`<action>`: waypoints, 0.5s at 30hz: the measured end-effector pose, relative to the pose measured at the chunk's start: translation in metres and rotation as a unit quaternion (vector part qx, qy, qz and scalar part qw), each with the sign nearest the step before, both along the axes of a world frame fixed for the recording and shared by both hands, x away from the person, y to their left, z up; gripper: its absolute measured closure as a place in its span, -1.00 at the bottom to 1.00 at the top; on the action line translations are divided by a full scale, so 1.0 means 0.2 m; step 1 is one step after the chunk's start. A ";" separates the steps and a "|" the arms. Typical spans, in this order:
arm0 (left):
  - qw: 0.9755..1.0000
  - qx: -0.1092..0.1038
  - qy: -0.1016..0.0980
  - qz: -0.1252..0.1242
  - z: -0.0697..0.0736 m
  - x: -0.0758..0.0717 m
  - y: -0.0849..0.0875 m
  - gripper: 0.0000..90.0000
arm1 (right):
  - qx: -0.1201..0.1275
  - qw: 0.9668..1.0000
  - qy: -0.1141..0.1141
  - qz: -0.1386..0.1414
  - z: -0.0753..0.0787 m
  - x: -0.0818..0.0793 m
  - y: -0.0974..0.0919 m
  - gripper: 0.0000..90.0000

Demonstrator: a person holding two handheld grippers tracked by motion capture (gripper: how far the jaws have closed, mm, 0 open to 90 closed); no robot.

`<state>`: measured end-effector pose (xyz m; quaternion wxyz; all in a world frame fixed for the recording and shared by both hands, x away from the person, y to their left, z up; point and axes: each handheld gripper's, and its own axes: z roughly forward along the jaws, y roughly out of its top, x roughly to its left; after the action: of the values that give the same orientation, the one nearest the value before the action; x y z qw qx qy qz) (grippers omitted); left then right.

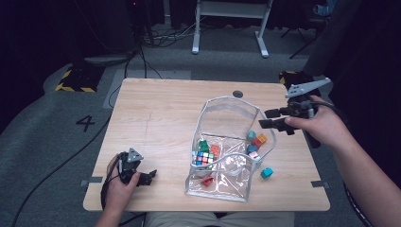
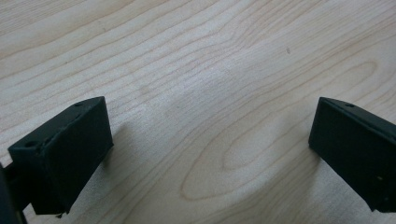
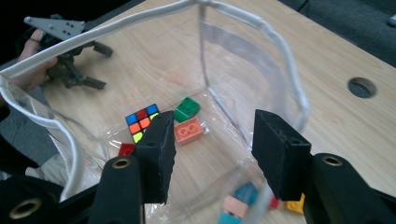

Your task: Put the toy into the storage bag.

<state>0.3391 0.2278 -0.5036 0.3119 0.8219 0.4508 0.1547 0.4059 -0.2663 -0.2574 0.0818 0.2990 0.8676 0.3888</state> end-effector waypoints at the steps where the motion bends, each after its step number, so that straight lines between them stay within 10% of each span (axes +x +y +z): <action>1: 1.000 0.000 0.000 0.000 0.00 0.00 0.00 -1.00 | 0.002 1.000 -0.001 -0.009 0.00 0.00 -0.03 0.10; 15: 1.000 -0.003 -0.001 -0.001 0.00 0.00 0.00 -1.00 | -0.002 0.996 0.012 -0.092 -0.28 0.08 -0.36 0.09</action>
<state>0.3400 0.2274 -0.5039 0.3144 0.8213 0.4505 0.1540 0.4213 -0.3385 -0.3135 0.1069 0.3818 0.8381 0.3747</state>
